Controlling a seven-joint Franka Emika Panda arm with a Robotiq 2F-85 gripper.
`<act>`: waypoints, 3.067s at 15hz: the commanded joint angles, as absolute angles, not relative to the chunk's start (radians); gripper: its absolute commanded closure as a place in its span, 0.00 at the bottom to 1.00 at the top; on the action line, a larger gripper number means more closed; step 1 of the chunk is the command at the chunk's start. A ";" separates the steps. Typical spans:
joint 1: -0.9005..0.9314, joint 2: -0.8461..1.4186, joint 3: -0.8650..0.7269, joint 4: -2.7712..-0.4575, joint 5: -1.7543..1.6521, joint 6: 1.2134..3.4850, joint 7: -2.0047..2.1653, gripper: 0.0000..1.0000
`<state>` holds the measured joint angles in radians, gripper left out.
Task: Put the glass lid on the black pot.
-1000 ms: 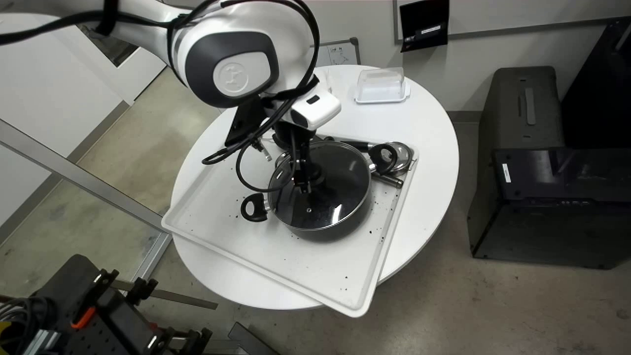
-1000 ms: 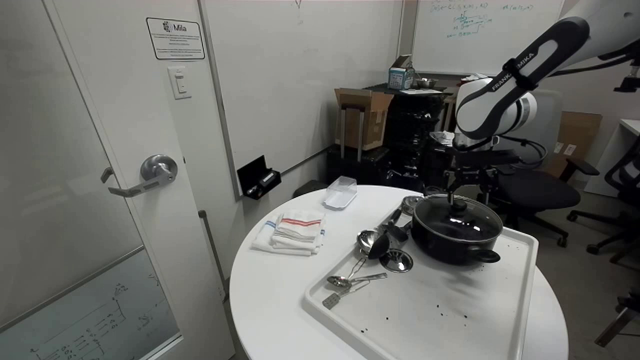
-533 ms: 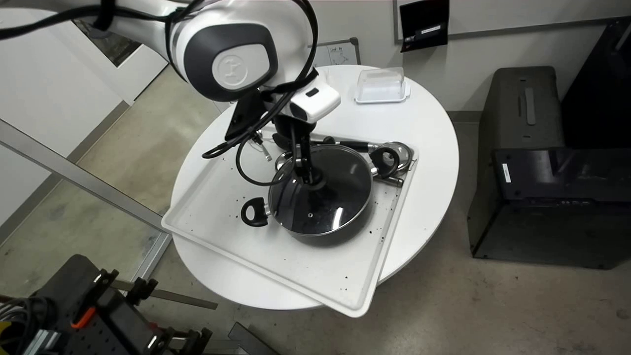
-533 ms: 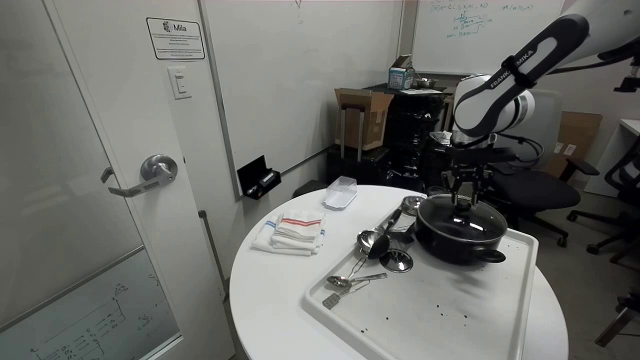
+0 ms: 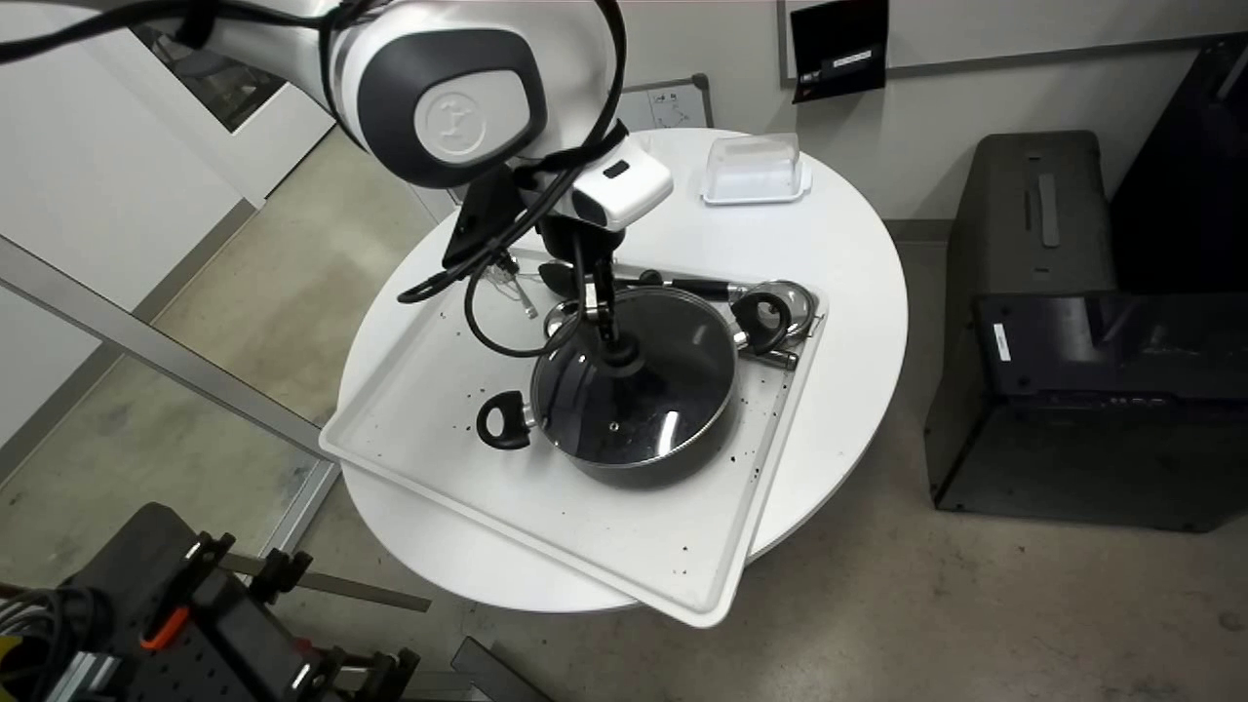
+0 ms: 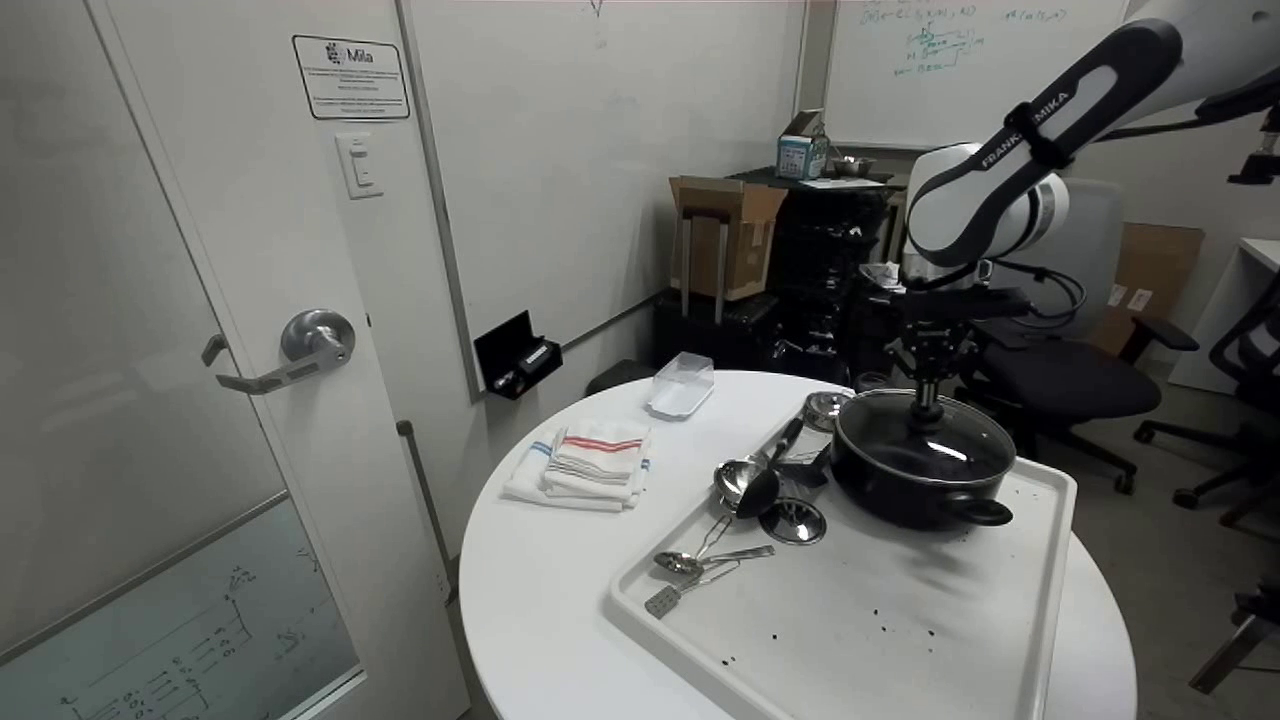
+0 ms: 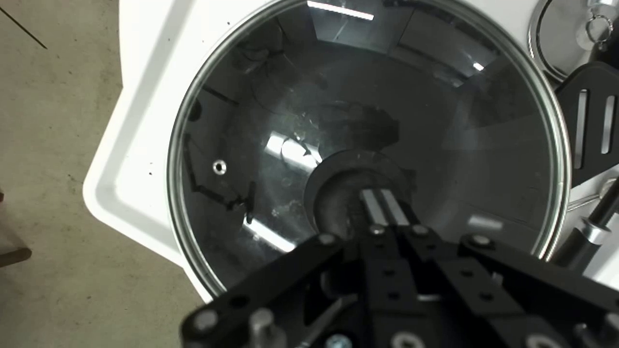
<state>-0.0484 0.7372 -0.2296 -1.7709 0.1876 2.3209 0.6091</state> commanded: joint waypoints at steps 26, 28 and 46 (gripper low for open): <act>-0.056 0.744 -0.218 -1.758 0.177 2.315 0.604 0.00; -0.058 0.752 -0.215 -1.753 0.178 2.310 0.603 0.00; -0.045 0.807 -0.242 -1.726 0.166 2.288 0.640 0.00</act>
<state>-0.0500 0.7955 -0.2304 -1.7522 0.1875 2.3107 0.6098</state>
